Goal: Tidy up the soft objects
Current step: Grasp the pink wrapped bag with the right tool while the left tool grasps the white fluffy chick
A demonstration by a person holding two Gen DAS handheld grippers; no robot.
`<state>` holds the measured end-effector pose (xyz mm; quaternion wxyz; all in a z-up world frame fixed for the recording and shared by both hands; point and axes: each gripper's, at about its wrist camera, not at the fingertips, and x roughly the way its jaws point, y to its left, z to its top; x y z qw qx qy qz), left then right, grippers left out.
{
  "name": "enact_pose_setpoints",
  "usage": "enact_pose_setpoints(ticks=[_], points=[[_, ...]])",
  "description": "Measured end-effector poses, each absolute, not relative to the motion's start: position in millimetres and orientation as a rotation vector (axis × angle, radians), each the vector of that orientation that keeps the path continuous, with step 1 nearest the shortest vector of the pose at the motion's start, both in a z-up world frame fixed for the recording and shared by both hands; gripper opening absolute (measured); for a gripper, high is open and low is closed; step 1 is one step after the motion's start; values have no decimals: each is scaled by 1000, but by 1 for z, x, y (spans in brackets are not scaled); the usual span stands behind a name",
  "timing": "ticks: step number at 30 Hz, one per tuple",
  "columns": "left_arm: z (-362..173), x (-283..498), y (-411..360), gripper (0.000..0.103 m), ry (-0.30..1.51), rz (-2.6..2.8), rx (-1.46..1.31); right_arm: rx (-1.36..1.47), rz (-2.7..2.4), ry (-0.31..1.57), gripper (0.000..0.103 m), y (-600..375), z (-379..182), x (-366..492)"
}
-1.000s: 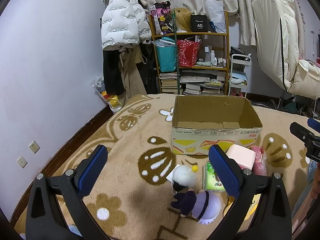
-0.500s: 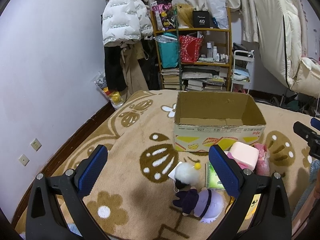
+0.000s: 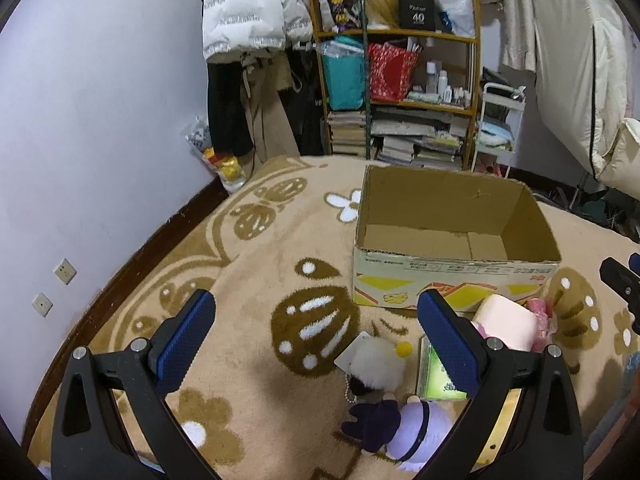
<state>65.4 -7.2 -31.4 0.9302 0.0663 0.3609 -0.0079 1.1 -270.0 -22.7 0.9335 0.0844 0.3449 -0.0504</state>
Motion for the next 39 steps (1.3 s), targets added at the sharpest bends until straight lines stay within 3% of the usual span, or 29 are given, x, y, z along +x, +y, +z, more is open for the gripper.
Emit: enact_pose_setpoints(ticks=[9, 20, 33, 39], points=[[-61, 95, -12, 100, 871, -31, 112, 219, -106, 806, 103, -281, -47, 24], [-99, 113, -24, 100, 993, -69, 146, 283, -111, 987, 81, -296, -96, 47], [-137, 131, -24, 100, 1131, -90, 138, 327, -107, 1100, 80, -303, -134, 64], [-149, 135, -23, 100, 1173, -88, 135, 343, -92, 1142, 75, -303, -148, 70]])
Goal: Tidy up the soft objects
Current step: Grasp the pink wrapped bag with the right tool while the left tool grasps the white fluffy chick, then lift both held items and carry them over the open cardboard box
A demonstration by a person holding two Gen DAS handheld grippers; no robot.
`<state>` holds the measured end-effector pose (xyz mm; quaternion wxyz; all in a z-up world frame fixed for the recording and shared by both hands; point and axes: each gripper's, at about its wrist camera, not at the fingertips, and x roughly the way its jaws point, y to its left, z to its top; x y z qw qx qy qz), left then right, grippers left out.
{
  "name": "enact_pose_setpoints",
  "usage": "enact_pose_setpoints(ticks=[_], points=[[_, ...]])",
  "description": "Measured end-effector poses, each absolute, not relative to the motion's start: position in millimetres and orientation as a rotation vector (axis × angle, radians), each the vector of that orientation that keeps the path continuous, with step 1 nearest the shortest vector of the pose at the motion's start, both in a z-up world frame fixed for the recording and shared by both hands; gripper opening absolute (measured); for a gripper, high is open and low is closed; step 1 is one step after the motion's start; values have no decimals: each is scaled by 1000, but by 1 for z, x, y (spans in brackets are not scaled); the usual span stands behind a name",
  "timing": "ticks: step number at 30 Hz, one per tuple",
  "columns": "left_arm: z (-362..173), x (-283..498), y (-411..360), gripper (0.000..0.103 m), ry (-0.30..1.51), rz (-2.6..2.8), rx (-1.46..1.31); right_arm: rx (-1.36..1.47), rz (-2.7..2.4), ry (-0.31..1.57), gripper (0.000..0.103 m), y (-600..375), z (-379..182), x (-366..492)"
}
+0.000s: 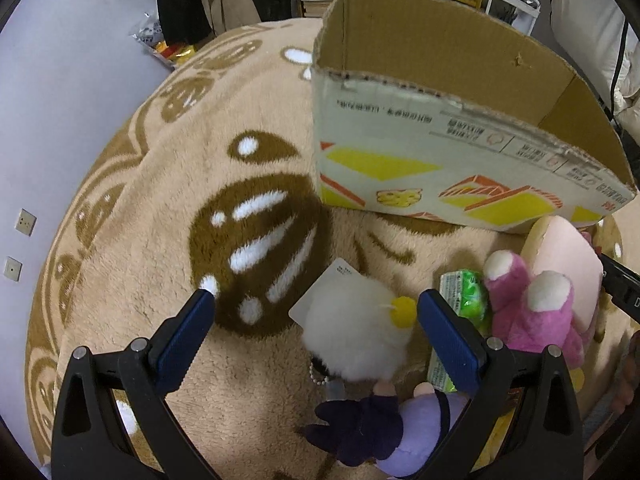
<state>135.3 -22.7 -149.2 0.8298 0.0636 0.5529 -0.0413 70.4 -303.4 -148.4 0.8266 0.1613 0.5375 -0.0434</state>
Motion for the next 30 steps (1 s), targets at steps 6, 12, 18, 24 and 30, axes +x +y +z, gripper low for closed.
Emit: enact_pose_setpoints(ticks=[6, 12, 18, 24, 30], points=[[-158, 137, -23, 93, 1204, -99, 131, 357, -83, 1166, 73, -304, -155, 72], [-167, 140, -25, 73, 1227, -128, 146, 344, -72, 1170, 53, -304, -156, 75], [-175, 139, -25, 42, 1261, -184, 88, 314, -64, 1167, 42, -301, -157, 79], [-173, 133, -33, 32, 1243, -193, 135, 273, -51, 1154, 31, -293, -153, 76], [-163, 125, -35, 30, 1220, -187, 136, 262, -37, 1132, 25, -286, -142, 68]])
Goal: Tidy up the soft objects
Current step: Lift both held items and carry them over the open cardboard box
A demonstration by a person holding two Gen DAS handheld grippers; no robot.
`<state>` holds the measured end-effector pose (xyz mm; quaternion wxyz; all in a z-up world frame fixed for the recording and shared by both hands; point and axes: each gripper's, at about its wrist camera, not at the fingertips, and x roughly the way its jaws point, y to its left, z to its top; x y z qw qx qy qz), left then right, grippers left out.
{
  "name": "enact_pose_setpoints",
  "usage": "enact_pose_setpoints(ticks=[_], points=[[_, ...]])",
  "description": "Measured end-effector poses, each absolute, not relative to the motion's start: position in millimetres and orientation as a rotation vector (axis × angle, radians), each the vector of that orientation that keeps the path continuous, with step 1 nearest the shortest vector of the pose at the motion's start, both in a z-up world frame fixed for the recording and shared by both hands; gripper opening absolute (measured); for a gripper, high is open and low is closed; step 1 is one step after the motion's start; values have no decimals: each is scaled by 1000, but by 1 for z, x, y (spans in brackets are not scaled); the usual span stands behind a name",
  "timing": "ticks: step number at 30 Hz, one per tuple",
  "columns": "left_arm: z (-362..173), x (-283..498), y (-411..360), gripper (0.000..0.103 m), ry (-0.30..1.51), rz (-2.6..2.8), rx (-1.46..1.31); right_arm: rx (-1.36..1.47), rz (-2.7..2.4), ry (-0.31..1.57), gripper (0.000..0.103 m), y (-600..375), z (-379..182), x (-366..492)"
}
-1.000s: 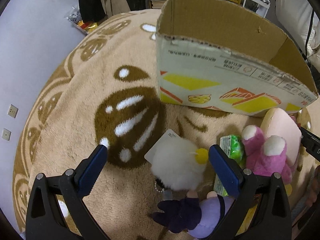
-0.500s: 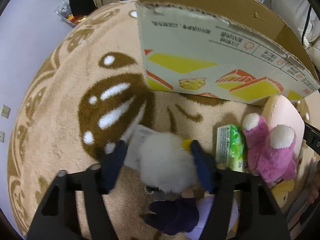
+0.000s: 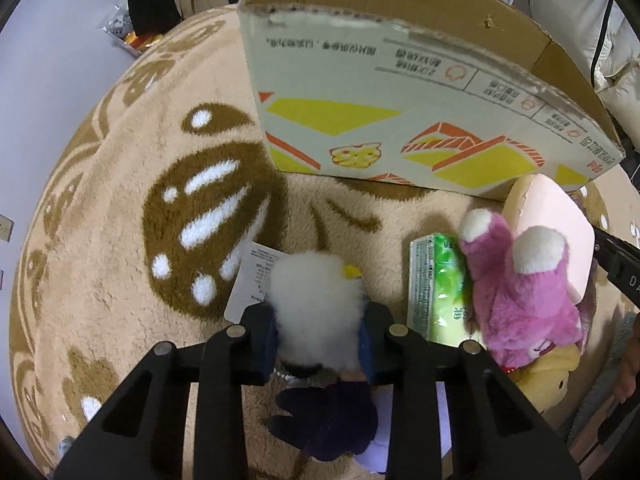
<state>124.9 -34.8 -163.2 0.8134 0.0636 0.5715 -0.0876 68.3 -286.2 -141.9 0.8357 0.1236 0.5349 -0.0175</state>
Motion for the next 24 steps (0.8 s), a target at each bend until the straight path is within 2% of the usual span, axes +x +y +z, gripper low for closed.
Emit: enact_pose_setpoints(ticks=[10, 24], points=[[-134, 104, -44, 30, 1126, -200, 150, 262, -22, 1048, 20, -284, -120, 53], [-82, 79, -40, 30, 943, -182, 153, 262, 2, 819, 19, -283, -68, 26]])
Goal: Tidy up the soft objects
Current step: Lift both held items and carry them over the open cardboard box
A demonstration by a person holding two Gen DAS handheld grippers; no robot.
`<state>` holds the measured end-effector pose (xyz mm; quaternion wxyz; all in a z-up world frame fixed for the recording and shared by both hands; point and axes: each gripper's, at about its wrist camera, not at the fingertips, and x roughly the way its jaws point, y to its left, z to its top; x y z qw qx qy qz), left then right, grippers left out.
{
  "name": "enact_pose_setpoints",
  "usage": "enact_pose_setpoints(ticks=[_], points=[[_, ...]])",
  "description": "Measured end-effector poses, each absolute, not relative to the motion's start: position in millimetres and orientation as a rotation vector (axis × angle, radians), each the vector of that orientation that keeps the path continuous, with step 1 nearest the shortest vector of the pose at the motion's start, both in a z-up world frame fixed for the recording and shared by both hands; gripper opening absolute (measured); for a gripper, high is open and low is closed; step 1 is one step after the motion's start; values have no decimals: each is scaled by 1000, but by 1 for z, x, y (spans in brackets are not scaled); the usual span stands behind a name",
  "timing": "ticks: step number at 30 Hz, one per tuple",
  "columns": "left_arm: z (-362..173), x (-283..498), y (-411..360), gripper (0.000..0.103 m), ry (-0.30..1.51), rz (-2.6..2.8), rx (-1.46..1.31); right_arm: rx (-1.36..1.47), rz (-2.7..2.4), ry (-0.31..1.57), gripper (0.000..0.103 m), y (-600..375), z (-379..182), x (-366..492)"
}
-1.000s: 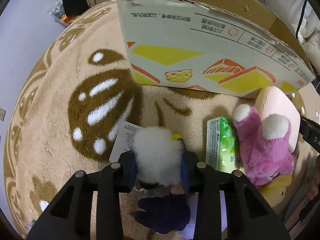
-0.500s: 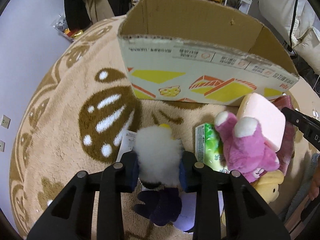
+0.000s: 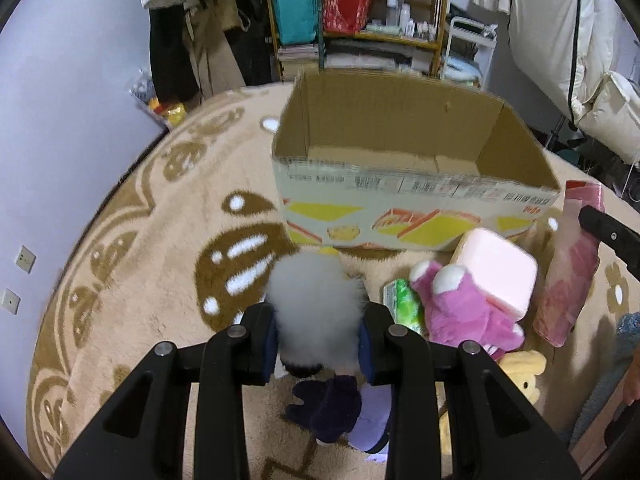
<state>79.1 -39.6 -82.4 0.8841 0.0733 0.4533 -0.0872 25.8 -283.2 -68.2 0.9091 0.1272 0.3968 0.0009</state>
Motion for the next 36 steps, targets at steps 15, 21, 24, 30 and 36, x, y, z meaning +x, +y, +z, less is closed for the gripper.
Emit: enact_pose_setpoints(ticks=[15, 21, 24, 30, 36], points=[[-13, 78, -56, 30, 634, -186, 219, 195, 70, 526, 19, -268, 2, 9], [5, 91, -64, 30, 558, -206, 248, 175, 88, 474, 19, -266, 19, 20], [8, 102, -66, 30, 555, -217, 243, 168, 94, 465, 19, -267, 22, 29], [2, 121, -70, 30, 556, -218, 263, 146, 100, 447, 19, -266, 25, 49], [-8, 133, -74, 30, 560, -219, 274, 131, 107, 432, 19, -264, 24, 65]])
